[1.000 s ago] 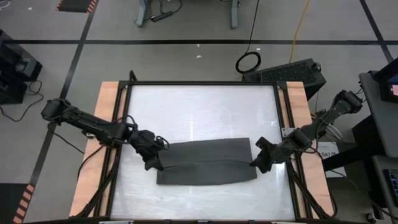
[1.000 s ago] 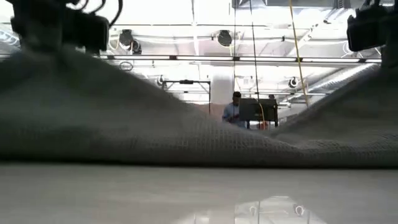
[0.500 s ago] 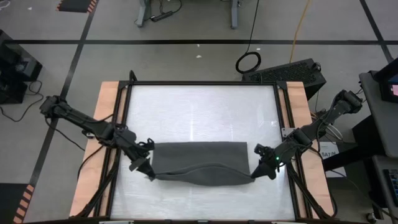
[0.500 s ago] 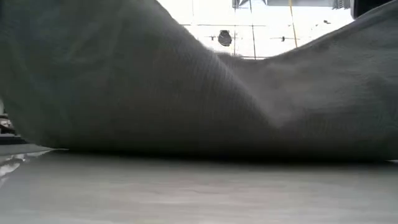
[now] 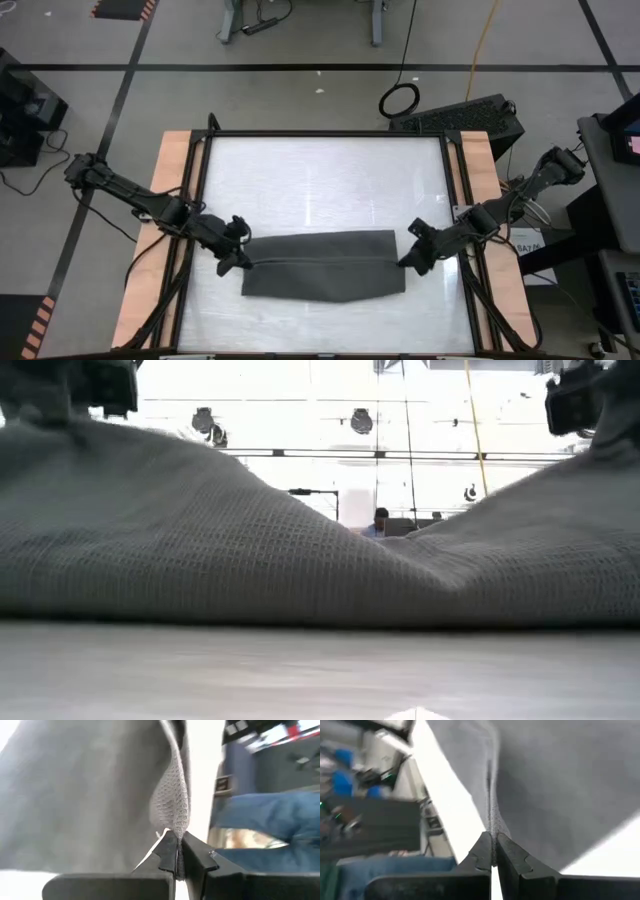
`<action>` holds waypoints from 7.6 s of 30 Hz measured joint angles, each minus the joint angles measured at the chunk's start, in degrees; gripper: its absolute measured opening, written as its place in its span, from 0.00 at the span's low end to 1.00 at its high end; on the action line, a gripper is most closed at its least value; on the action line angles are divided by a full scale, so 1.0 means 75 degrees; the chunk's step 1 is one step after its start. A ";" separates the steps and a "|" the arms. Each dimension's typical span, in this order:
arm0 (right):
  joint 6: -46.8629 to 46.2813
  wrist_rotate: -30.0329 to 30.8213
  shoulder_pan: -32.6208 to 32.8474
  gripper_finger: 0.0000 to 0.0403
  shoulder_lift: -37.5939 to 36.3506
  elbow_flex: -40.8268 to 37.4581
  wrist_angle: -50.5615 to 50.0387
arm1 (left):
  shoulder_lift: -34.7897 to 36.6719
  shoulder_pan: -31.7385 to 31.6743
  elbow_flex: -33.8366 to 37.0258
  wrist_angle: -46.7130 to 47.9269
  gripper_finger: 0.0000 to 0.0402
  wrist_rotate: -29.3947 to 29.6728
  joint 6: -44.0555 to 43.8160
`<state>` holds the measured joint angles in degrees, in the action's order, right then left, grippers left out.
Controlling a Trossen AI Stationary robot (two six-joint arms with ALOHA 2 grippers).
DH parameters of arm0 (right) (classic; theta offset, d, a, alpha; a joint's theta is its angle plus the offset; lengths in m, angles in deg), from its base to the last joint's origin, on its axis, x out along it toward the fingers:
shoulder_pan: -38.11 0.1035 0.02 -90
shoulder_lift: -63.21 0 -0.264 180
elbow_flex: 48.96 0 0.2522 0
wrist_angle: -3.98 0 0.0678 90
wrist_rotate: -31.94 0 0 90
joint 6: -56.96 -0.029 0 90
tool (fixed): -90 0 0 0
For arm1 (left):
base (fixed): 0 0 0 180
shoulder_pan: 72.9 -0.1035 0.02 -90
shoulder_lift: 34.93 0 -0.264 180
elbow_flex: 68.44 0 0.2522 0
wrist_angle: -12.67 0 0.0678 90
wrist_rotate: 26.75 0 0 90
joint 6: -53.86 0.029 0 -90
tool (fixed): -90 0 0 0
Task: Roll towel
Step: Roll the gray towel
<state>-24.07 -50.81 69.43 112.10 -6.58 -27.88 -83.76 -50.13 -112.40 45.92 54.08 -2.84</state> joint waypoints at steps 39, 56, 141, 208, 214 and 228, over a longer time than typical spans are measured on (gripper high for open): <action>0.1127 -0.1642 -0.0847 0.00 -0.1684 0.0000 -0.0639 | 0.1147 0.0130 -0.0664 0.0223 0.04 -0.0323 0.0626; 0.1099 -0.2048 -0.0331 0.00 -0.0257 0.0000 -0.0982 | -0.0602 0.1057 -0.0408 -0.0414 0.04 -0.0321 0.0606; -0.0273 -0.2041 -0.1913 0.47 0.1009 -0.0003 0.0406 | -0.3533 -0.1359 0.0185 -0.1796 0.43 0.0122 0.2260; 0.5162 0.0378 -0.6913 0.00 0.5692 0.1855 0.1483 | -0.3892 -0.2069 -0.0146 -0.0629 0.43 -0.2183 -0.1747; 0.6014 -0.0856 -0.7227 0.00 0.5184 0.2691 0.0712 | -0.3451 -0.2098 -0.0386 -0.0453 0.43 -0.2674 -0.2811; 0.4894 -0.1771 -0.5715 0.00 0.5083 0.3360 -0.2149 | -0.2823 -0.3011 -0.1134 -0.0648 0.43 -0.1437 0.0814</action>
<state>12.63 -64.10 26.57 150.22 18.62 -43.99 -104.93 -72.72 -120.90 41.06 43.30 3.27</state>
